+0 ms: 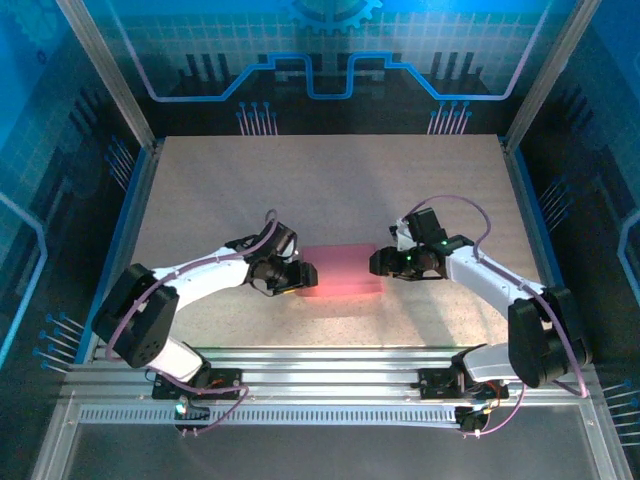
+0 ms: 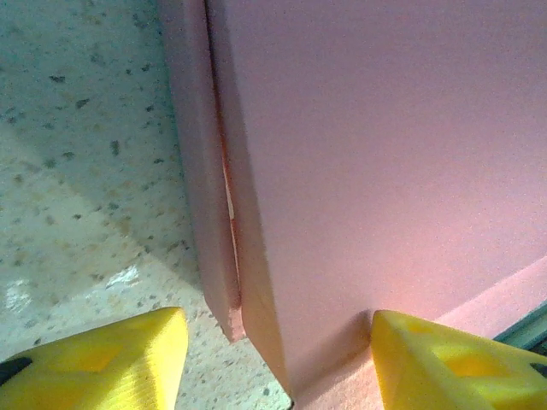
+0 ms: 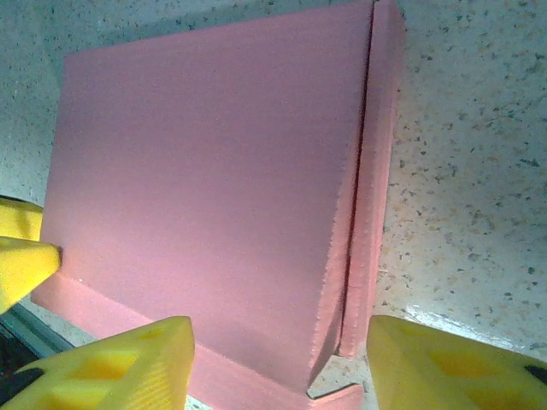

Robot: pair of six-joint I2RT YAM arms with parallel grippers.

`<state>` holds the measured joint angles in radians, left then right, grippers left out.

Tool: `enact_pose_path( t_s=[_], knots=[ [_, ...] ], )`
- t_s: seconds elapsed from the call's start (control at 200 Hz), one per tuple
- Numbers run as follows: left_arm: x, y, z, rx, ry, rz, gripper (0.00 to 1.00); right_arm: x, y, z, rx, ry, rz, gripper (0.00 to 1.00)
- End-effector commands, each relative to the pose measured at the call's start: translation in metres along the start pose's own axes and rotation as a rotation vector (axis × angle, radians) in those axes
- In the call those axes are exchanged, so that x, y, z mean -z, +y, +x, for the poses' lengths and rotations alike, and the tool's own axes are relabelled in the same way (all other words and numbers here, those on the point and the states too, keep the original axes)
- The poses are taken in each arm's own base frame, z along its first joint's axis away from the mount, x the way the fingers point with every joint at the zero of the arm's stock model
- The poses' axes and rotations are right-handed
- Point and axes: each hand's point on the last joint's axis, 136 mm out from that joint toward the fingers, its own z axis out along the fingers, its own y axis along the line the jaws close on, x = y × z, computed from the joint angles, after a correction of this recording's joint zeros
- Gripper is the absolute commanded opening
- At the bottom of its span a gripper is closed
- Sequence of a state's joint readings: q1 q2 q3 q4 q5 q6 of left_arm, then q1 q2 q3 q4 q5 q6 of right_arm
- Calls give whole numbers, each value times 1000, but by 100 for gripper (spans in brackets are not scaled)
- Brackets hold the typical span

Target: Fold the paper box

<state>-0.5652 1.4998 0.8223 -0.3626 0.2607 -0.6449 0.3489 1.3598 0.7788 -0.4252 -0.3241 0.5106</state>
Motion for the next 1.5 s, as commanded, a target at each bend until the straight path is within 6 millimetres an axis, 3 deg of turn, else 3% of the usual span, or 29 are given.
enact_pose_path(
  t_s=[0.0,0.13,0.27,0.65,0.781,1.036,1.376,1.491],
  knots=[
    [16,-4,0,-30,-11,2,55,13,14,-3,67,-17,-14,51],
    [25,-19,-5,-56,-16,42,51,16,25,-2,108,-9,-42,47],
    [30,-23,-11,-82,-28,32,51,15,29,0,128,5,-39,44],
    [4,-32,-13,-34,31,101,36,-5,21,8,148,56,21,33],
    [-3,-23,-11,-21,38,73,32,-10,18,12,153,72,39,30],
    [-12,-3,-1,-6,57,11,32,-19,12,18,161,94,69,26],
    [-2,-7,-3,-22,50,4,37,-3,26,6,189,22,43,31],
    [-2,-11,-3,-18,51,24,36,-7,23,10,185,49,45,29]
  ],
)
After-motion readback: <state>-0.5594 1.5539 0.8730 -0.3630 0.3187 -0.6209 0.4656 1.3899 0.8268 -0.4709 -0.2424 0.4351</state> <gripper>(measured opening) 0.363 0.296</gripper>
